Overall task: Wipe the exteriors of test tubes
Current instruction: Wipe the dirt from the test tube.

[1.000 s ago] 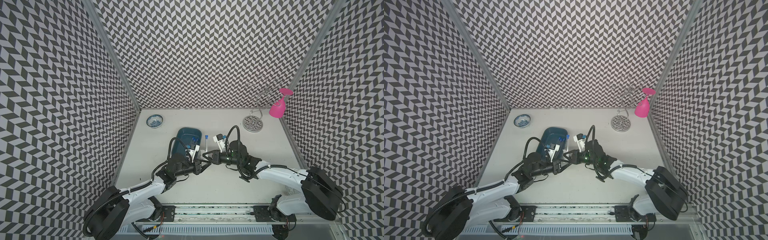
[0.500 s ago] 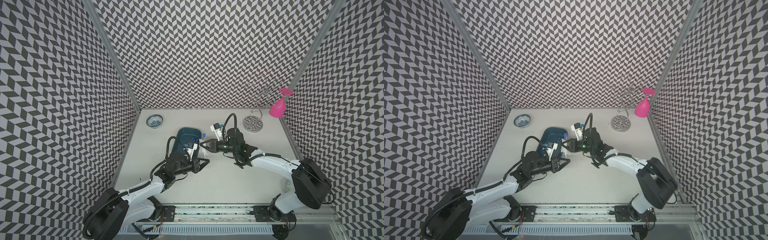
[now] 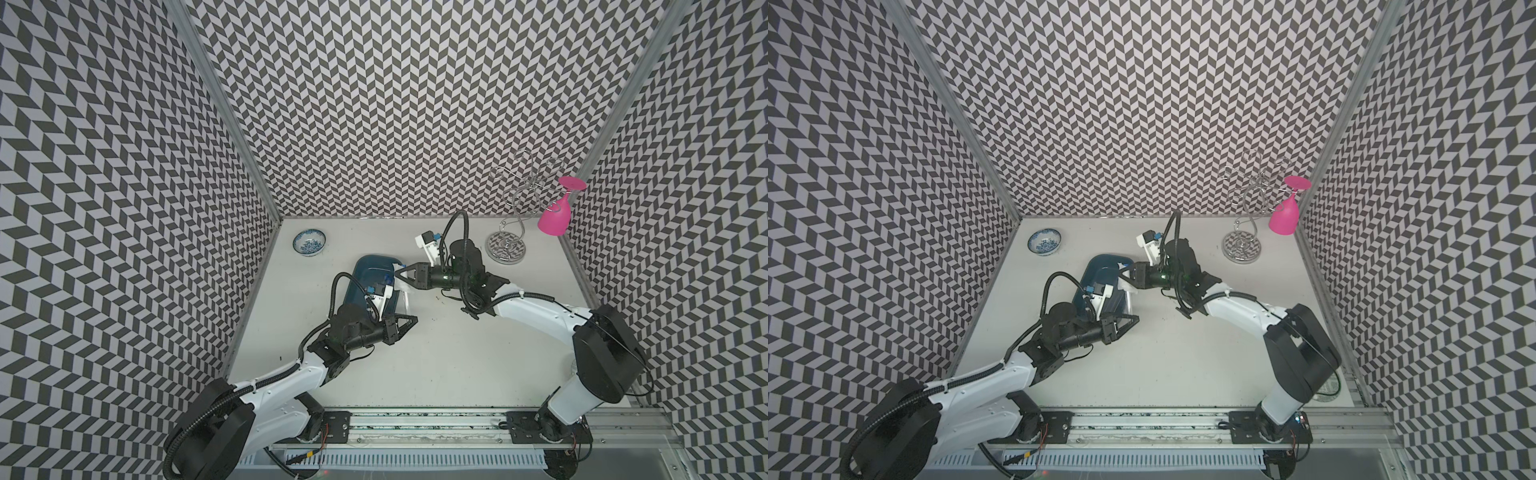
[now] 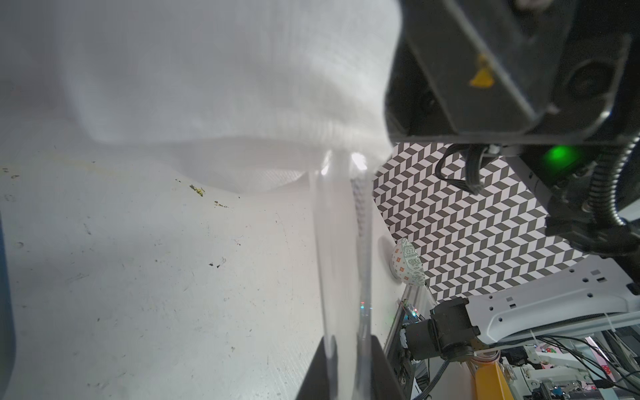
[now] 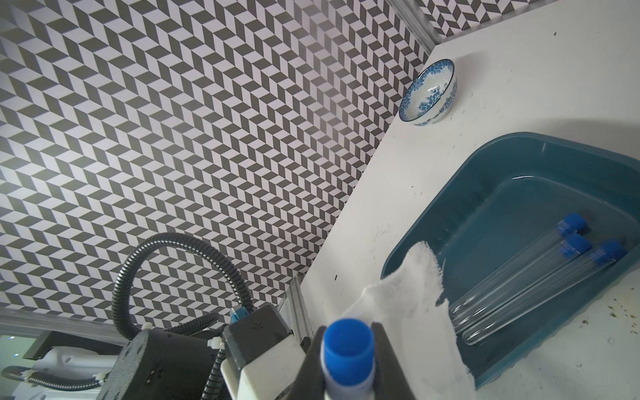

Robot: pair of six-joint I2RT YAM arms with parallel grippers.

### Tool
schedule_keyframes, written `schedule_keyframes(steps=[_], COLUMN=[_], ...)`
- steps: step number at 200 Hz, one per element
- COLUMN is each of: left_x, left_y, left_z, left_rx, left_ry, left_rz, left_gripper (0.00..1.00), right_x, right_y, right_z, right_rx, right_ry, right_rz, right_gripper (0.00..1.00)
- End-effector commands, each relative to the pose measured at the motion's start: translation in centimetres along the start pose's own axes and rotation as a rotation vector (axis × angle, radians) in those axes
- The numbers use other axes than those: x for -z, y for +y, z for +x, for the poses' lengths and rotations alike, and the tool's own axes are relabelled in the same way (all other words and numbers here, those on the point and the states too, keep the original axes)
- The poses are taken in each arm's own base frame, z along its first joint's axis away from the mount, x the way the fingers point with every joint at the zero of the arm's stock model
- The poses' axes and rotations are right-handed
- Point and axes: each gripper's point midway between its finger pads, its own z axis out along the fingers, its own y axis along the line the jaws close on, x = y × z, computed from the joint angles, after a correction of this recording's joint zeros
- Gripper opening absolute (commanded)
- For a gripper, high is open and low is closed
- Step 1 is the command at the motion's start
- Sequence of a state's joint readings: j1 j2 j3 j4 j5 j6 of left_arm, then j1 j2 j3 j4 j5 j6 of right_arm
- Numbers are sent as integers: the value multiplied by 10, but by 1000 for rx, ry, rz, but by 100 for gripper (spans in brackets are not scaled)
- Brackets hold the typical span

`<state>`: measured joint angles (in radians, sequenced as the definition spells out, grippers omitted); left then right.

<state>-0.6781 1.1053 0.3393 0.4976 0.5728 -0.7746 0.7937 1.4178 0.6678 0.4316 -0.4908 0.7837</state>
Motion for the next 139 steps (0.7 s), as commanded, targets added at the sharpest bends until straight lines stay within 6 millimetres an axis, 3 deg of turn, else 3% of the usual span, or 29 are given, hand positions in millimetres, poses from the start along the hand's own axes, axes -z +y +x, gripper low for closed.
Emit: schedule_keyframes(steps=[1,43,69,85,102,139], left_x=[2,5,6,7,6,4], left_y=[-29,-28,-29,-29,-29,-26], left_z=[-27,-23,-23,-25,-27,-32], left_rx=[-95,-91,-94,-95,-101,-112], left_ry=[-76,-67,-71,-77,-85,-87], left_rz=[87,86,85,84,79,66], left_gripper=[17,17,17,17,17,17], right_x=[-7,-15,-25,-28,-27,-22], right_y=[-3,1,3,1,-6,-23], right_z=[-23,-99,-119,-115,-98,-34], right_rx=[48,108,135,121,106,57], right_ry=[-29,-88,-77,-67,-60,-15], right_rz=[37,12,14,8,39,156], right_gripper=[19,19,19,19,19,19])
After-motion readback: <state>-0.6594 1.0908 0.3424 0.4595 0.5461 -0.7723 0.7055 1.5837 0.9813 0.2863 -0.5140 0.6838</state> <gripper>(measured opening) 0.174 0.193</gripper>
